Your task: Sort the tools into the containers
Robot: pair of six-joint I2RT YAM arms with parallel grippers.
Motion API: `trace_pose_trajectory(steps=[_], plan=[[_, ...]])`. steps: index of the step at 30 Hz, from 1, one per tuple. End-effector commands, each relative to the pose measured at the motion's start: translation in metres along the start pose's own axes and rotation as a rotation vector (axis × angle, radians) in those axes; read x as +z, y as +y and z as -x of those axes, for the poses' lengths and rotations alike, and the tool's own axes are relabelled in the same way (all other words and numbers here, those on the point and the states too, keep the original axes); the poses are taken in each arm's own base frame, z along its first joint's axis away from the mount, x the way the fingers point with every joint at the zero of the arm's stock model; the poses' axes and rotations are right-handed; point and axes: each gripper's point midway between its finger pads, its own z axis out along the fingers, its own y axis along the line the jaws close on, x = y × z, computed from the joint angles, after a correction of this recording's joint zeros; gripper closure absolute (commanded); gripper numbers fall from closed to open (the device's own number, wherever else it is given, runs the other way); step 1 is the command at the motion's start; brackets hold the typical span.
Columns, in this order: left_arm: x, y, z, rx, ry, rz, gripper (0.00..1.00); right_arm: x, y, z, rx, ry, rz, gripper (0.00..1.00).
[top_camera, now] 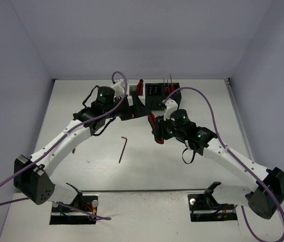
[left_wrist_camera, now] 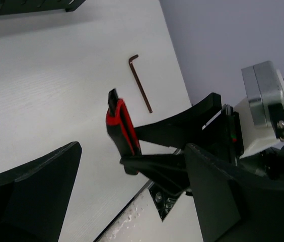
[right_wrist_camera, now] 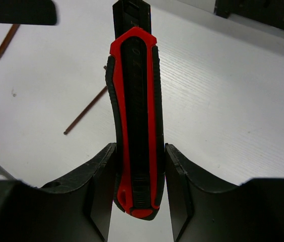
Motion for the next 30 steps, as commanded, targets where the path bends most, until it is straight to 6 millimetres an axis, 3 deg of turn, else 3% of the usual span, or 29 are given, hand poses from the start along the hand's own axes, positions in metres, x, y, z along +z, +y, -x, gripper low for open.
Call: trace_pose_trajectory(steps=[1, 6, 9, 13, 16, 18, 21, 23, 25, 28, 30], plan=[[0.002, -0.04, 0.032, 0.057, -0.097, -0.101, 0.19, -0.019, 0.033, 0.06, 0.001, -0.168, 0.091, 1.0], [0.016, -0.03, 0.019, 0.08, -0.063, -0.044, 0.2, -0.023, 0.048, 0.074, 0.005, -0.216, 0.13, 1.0], [0.022, -0.033, 0.014, 0.082, -0.053, -0.05, 0.27, -0.023, 0.055, 0.074, 0.009, -0.218, 0.146, 1.0], [0.025, -0.036, 0.013, 0.101, -0.062, -0.039, 0.61, -0.021, 0.059, 0.073, 0.016, -0.218, 0.158, 1.0], [0.026, -0.036, 0.013, 0.107, -0.063, -0.037, 0.8, -0.019, 0.06, 0.074, 0.02, -0.22, 0.158, 0.99], [0.026, -0.035, 0.014, 0.112, -0.069, -0.031, 1.0, -0.017, 0.059, 0.074, 0.021, -0.218, 0.152, 0.96], [0.025, -0.033, 0.018, 0.133, -0.083, -0.019, 1.0, -0.015, 0.055, 0.075, 0.029, -0.223, 0.124, 0.73], [0.025, -0.027, 0.025, 0.185, -0.099, 0.018, 1.0, -0.016, 0.051, 0.075, 0.037, -0.228, 0.104, 0.39], [0.021, -0.02, 0.042, 0.228, -0.135, 0.066, 1.0, -0.019, 0.047, 0.075, 0.046, -0.237, 0.085, 0.19], [0.016, -0.005, 0.078, 0.292, -0.205, 0.157, 1.0, -0.026, 0.034, 0.071, 0.058, -0.24, 0.027, 0.03], [0.009, 0.008, 0.109, 0.31, -0.269, 0.227, 1.0, -0.03, 0.023, 0.066, 0.067, -0.232, -0.023, 0.0]])
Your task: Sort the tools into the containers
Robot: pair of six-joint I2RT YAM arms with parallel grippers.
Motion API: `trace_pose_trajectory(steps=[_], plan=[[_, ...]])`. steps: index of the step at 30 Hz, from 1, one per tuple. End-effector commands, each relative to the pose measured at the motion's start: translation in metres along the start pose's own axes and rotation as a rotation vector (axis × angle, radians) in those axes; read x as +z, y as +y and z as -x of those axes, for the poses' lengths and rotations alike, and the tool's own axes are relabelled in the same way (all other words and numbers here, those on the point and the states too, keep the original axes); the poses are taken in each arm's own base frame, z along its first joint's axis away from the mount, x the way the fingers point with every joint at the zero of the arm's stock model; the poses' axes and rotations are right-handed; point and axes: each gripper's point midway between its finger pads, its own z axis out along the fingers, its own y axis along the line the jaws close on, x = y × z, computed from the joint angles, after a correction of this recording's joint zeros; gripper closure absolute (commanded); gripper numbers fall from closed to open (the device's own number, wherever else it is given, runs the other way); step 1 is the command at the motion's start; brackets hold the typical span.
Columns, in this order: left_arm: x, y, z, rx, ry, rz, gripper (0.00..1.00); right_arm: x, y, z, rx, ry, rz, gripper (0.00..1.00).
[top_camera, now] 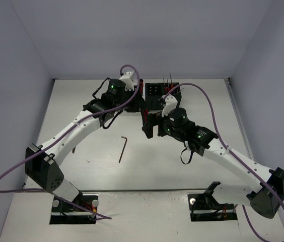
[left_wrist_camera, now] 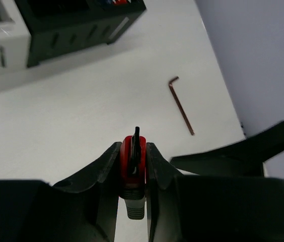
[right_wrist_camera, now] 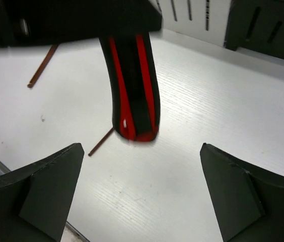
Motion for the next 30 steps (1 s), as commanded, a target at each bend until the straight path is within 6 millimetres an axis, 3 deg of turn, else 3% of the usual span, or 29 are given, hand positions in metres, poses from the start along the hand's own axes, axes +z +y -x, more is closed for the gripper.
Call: trace_pose_trajectory(steps=[1, 5, 12, 17, 20, 25, 30], plan=[[-0.02, 0.027, 0.096, 0.117, -0.247, 0.141, 1.0, -0.024, -0.012, 0.031, 0.03, -0.124, -0.089, 0.0], [-0.015, 0.069, 0.152, 0.145, -0.355, 0.292, 1.0, -0.039, -0.03, 0.019, 0.051, -0.115, -0.164, 0.0], [0.025, 0.097, 0.207, 0.257, -0.416, 0.352, 1.0, -0.052, -0.043, -0.006, 0.077, -0.078, -0.194, 0.0], [0.061, 0.122, 0.214, 0.308, -0.403, 0.401, 1.0, -0.055, -0.045, -0.022, 0.098, -0.041, -0.194, 0.0], [0.07, 0.13, 0.218, 0.317, -0.424, 0.429, 1.0, -0.056, -0.047, -0.026, 0.104, -0.034, -0.199, 0.0], [0.088, 0.141, 0.209, 0.341, -0.415, 0.46, 1.0, -0.055, -0.048, -0.031, 0.105, -0.02, -0.204, 0.0], [0.103, 0.14, 0.195, 0.379, -0.411, 0.458, 1.0, -0.05, -0.049, -0.036, 0.096, 0.009, -0.204, 0.0]])
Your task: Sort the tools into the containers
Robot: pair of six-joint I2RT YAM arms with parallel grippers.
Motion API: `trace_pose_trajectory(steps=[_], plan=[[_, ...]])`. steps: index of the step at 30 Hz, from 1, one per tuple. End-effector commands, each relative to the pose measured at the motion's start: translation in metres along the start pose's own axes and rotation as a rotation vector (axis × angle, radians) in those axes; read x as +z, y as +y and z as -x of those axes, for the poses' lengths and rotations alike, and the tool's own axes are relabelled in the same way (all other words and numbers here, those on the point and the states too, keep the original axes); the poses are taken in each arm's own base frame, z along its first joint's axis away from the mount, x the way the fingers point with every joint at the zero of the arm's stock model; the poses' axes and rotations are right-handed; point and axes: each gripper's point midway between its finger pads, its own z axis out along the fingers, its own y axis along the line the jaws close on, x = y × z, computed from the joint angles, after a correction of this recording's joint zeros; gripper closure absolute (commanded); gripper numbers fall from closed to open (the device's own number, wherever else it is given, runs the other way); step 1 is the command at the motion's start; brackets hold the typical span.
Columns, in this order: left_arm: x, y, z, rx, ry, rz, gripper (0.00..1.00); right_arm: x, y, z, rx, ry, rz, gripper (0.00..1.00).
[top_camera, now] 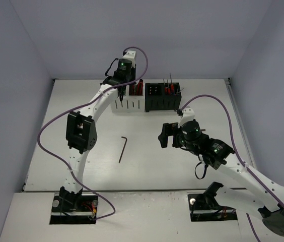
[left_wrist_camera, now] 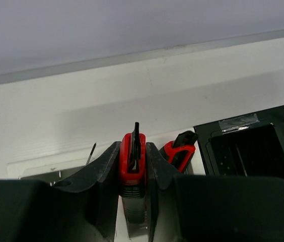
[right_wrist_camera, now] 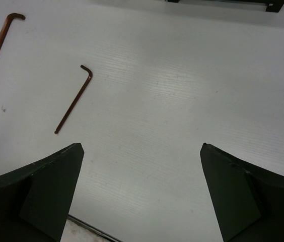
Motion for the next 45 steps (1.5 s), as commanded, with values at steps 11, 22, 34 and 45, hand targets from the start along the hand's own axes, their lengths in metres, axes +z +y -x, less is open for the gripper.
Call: trace_pose_trajectory(steps=[11, 22, 34, 45], plan=[[-0.065, -0.007, 0.073, 0.034, -0.208, 0.042, 0.41, 0.012, -0.006, 0.01, 0.023, -0.022, -0.055, 0.0], [-0.185, 0.004, 0.073, 0.012, -0.094, -0.002, 0.33, 0.036, -0.062, 0.024, 0.137, 0.012, -0.239, 0.0], [-0.311, 0.047, -0.066, 0.047, 0.172, -0.032, 0.33, 0.052, -0.211, 0.001, 0.297, 0.208, -0.615, 0.22], [-0.339, 0.053, -0.125, -0.007, 0.264, -0.061, 0.33, 0.078, -0.258, -0.051, 0.31, 0.452, -0.596, 0.44]])
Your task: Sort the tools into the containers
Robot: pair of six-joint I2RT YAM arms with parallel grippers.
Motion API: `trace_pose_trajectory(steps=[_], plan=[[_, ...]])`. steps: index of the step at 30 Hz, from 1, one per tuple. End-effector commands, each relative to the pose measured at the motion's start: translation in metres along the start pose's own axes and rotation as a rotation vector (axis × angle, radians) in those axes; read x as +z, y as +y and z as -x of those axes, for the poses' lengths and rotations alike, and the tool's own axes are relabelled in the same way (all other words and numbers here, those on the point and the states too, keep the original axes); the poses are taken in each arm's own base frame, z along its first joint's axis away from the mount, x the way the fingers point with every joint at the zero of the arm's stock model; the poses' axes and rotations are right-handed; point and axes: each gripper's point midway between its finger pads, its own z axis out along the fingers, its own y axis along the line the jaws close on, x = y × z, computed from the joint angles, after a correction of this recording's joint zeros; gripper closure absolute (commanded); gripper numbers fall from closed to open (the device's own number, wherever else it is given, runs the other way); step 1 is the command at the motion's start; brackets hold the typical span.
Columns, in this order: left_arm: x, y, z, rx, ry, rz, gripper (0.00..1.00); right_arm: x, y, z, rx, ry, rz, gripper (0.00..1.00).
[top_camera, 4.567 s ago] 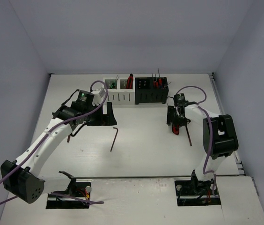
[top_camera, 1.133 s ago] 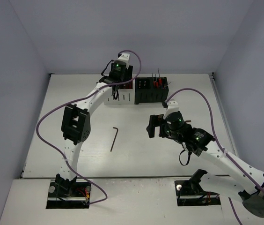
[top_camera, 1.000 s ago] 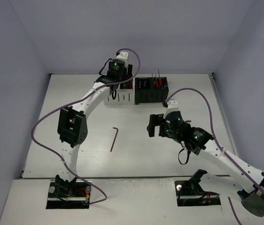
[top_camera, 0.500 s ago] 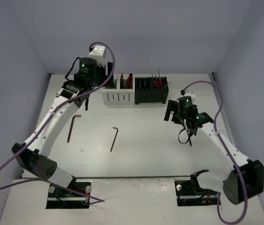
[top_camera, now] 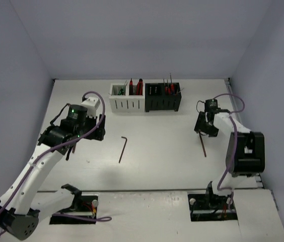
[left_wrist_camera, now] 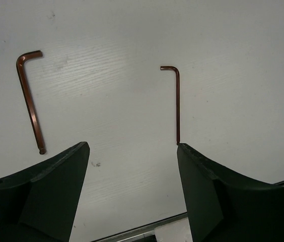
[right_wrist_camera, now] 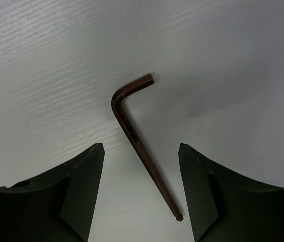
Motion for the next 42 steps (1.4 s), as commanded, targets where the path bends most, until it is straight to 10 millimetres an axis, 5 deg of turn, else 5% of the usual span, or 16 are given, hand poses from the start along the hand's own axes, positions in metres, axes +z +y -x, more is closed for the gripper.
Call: trace_pose_trajectory(steps=[1, 15, 19, 22, 24, 29, 38, 42], plan=[[-0.006, -0.007, 0.007, -0.041, -0.031, -0.041, 0.33, 0.004, 0.009, 0.009, -0.082, 0.018, 0.056, 0.46], [-0.002, -0.011, 0.01, -0.026, -0.017, -0.061, 0.33, 0.034, 0.014, 0.0, -0.161, 0.119, 0.113, 0.64], [-0.001, -0.012, 0.007, -0.034, -0.009, -0.067, 0.33, 0.039, 0.016, -0.005, -0.177, 0.138, 0.11, 0.78], [-0.004, -0.011, 0.007, -0.036, -0.016, -0.065, 0.33, 0.035, 0.021, -0.004, -0.195, 0.121, 0.113, 1.0], [-0.004, -0.01, 0.005, -0.036, -0.016, -0.059, 0.33, 0.024, 0.033, 0.003, -0.23, 0.074, 0.119, 1.0], [-0.004, -0.008, 0.003, -0.04, -0.012, -0.047, 0.33, -0.04, 0.092, 0.04, -0.306, -0.135, 0.224, 1.0], [-0.002, -0.007, 0.002, -0.064, -0.004, -0.035, 0.33, -0.231, 0.207, 0.113, -0.396, -0.662, 0.565, 1.0], [0.0, -0.011, -0.003, -0.085, 0.017, -0.049, 0.33, -0.285, 0.253, 0.144, -0.491, -0.879, 0.657, 1.0]])
